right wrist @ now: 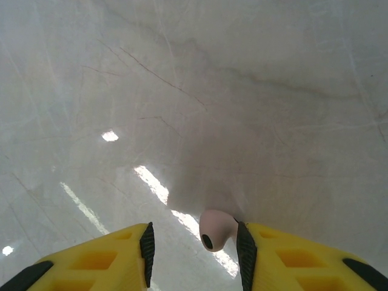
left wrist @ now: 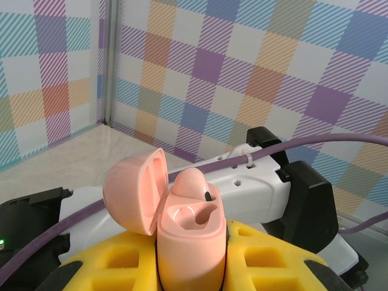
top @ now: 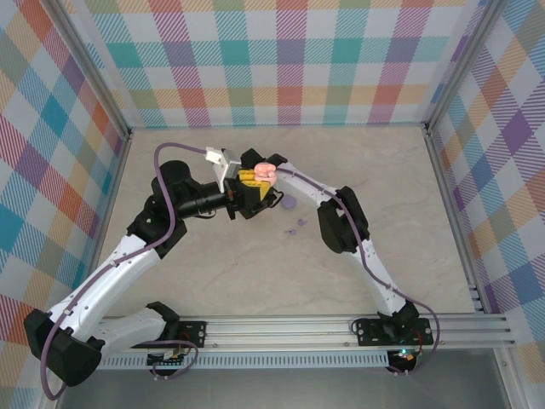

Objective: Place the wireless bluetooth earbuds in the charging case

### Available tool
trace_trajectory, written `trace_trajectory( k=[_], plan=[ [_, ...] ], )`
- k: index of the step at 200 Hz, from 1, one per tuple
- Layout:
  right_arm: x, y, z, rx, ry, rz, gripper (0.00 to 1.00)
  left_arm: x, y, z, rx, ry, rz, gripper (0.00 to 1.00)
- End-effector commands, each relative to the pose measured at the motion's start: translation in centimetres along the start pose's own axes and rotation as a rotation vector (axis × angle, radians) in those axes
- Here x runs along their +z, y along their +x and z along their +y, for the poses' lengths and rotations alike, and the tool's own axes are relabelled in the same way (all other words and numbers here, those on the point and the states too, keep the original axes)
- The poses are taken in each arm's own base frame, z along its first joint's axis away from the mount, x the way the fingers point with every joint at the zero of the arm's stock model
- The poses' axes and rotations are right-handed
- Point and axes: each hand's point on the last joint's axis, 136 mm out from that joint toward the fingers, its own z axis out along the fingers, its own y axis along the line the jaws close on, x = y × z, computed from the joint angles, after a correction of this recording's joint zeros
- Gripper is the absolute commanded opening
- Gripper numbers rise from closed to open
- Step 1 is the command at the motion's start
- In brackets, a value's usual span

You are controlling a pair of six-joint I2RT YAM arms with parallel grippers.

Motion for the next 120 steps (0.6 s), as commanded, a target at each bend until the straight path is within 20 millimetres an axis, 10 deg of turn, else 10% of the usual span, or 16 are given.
trace_trajectory(
  k=[1, 120],
  plan=[
    [0.2, 0.0, -0.2, -0.036, 0.048, 0.02, 0.43, -0.6, -1.7, -1.3, 0.038, 0.032, -0.03, 0.09],
    [2.7, 1.4, -1.7, -0.113, 0.208, 0.105, 0.37, -0.6, -1.7, -1.3, 0.04, 0.033, -0.03, 0.09]
  ],
)
